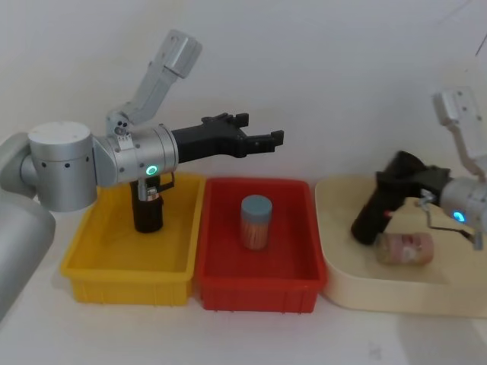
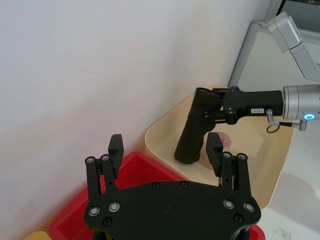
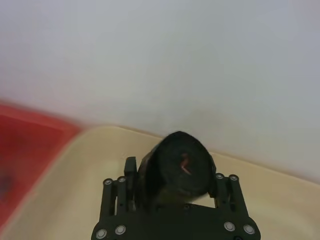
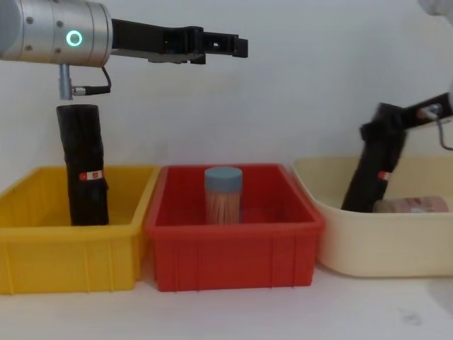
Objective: Pick up the garbage bag with the one hand and transfer it to the other hand.
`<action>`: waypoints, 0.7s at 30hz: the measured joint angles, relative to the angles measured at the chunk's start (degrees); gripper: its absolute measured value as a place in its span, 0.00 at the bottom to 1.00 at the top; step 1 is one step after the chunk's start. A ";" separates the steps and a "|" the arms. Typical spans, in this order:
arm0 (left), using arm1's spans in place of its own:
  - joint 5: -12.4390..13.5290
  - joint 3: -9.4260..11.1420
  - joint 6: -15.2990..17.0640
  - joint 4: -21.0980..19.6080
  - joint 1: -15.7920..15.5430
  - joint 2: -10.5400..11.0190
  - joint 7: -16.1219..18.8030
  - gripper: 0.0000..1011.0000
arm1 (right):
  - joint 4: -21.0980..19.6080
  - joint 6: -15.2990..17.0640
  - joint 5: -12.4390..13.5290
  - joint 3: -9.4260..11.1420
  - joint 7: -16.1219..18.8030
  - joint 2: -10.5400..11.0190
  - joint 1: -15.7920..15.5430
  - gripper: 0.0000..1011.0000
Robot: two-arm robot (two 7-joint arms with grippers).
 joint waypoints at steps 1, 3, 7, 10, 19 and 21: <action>0.00 0.00 0.00 0.00 0.00 0.00 0.00 0.99 | 0.36 0.18 -0.34 0.27 -0.57 0.41 0.01 0.79; 0.00 0.00 0.00 0.00 0.00 0.00 0.00 0.99 | 0.74 0.28 -0.62 0.50 -0.97 0.79 0.05 0.84; 0.00 0.00 0.00 0.00 0.00 0.00 0.00 0.99 | 1.50 0.59 -1.25 1.03 -1.92 1.60 0.18 0.94; 0.00 0.00 0.00 0.00 0.00 0.00 0.00 0.99 | 1.99 0.76 -1.72 1.37 -2.52 2.17 0.29 0.99; 0.00 0.00 0.00 0.00 0.00 0.00 0.00 0.99 | 2.75 1.06 -2.38 1.87 -3.45 2.96 0.43 0.99; 0.00 0.00 0.00 0.00 0.00 0.00 0.00 0.99 | 2.88 1.10 -2.48 1.95 -3.64 3.10 0.45 0.99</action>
